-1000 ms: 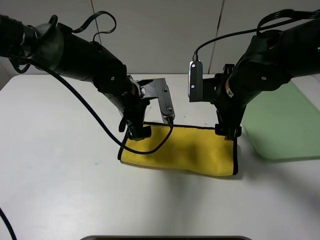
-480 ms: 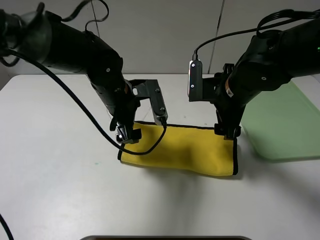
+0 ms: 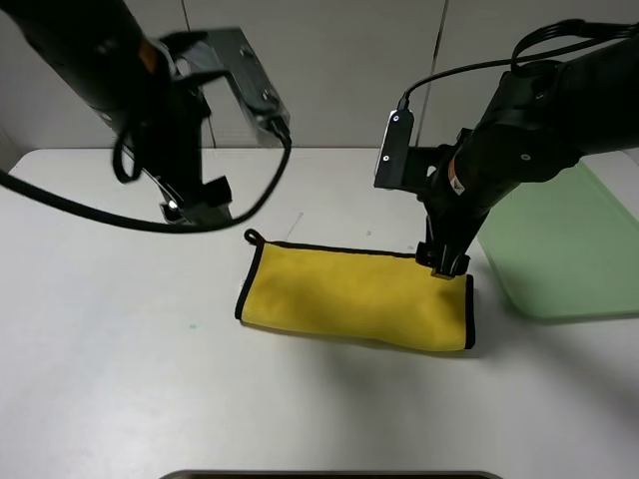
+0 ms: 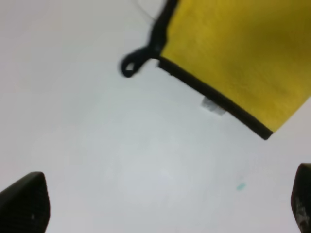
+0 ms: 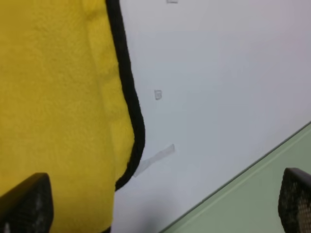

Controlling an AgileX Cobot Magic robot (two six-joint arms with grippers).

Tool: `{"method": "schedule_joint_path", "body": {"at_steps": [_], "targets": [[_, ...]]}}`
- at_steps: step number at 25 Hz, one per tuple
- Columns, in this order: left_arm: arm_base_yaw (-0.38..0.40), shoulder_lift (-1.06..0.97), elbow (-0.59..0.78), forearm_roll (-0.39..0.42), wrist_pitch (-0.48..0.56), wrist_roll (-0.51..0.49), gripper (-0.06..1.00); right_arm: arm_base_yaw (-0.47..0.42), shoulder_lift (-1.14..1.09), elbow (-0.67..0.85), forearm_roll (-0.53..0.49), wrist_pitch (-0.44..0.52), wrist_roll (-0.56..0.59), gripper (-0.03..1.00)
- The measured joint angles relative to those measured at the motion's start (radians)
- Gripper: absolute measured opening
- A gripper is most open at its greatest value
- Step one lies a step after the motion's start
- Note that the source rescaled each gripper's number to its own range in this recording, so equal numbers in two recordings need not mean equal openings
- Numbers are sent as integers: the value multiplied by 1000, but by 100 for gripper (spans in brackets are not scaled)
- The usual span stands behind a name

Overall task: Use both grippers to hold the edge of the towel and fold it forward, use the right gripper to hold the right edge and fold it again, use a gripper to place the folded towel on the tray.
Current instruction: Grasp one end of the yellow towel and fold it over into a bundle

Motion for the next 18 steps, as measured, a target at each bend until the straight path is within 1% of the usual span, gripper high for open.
{"method": "schedule_joint_path", "body": {"at_steps": [3,6,11,15,18], "targets": [[0,-134,0,0,72,-30,100,0,0,0,5,-16,29,100],[0,-252,0,0,143,-83,100,0,0,0,21,-27,36,100],[0,-430,0,0,217,-202,100,0,0,0,67,-50,40,100],[0,-560,0,-2,289,-271,100,0,0,0,99,-58,39,100],[0,-651,9,-27,324,-307,100,0,0,0,114,-63,39,100]]}}
